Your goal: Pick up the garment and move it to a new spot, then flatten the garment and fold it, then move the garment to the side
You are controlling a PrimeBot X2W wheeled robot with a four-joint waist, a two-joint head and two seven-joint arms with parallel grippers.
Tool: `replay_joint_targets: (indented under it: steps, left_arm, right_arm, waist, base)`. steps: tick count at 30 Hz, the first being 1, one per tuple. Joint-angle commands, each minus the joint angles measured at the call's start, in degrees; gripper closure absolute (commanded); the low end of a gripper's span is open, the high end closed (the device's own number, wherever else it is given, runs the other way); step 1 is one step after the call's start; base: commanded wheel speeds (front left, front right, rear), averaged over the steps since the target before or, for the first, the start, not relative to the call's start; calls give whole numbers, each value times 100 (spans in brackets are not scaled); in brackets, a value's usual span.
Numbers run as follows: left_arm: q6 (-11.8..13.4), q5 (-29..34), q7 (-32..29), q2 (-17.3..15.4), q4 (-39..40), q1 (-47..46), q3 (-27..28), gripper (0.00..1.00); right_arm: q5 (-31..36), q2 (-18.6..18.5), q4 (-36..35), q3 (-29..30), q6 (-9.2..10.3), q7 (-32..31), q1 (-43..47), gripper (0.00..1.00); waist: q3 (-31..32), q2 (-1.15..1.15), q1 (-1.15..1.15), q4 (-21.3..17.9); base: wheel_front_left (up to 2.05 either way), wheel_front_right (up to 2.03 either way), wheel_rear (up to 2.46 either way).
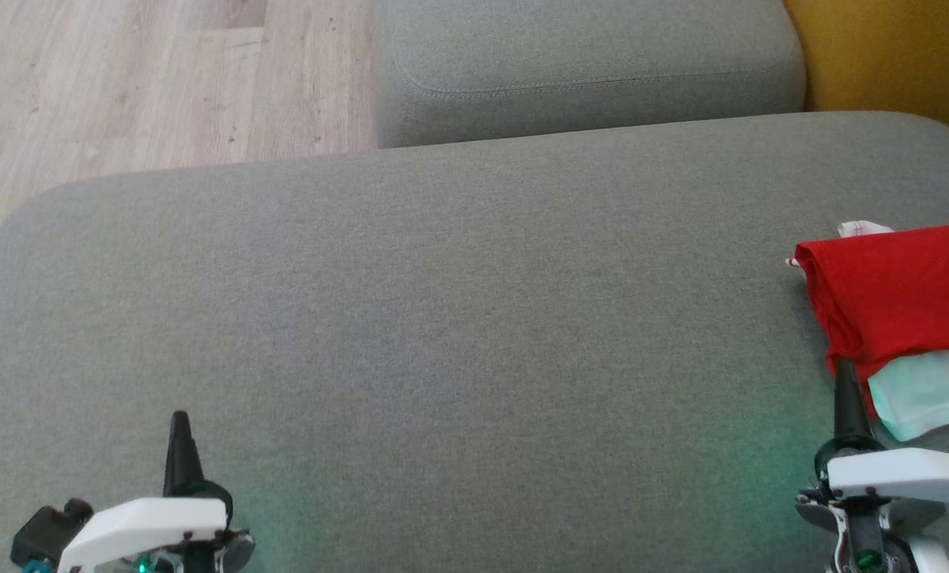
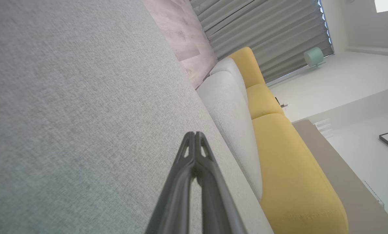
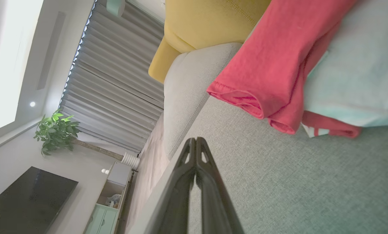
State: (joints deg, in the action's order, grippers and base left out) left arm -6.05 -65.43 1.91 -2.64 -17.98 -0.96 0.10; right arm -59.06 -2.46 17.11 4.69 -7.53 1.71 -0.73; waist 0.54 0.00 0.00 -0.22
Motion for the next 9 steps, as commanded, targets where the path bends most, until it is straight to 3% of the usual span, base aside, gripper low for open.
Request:
replay_joint_targets:
  steps: [1,9]
  left_arm:
    - [-33,-139,-45,-15,212,-294,185,100]
    - [-52,-571,-180,-17,243,-333,263,100]
  right_arm:
    - [-185,-27,-234,-35,3,-40,-348,100]
    - [-718,-30,-247,2,3,-173,-382,100]
  waist:
    - [-2,0,0,1]
    - [-14,0,0,4]
  base:
    - [0,0,0]
    - [0,0,0]
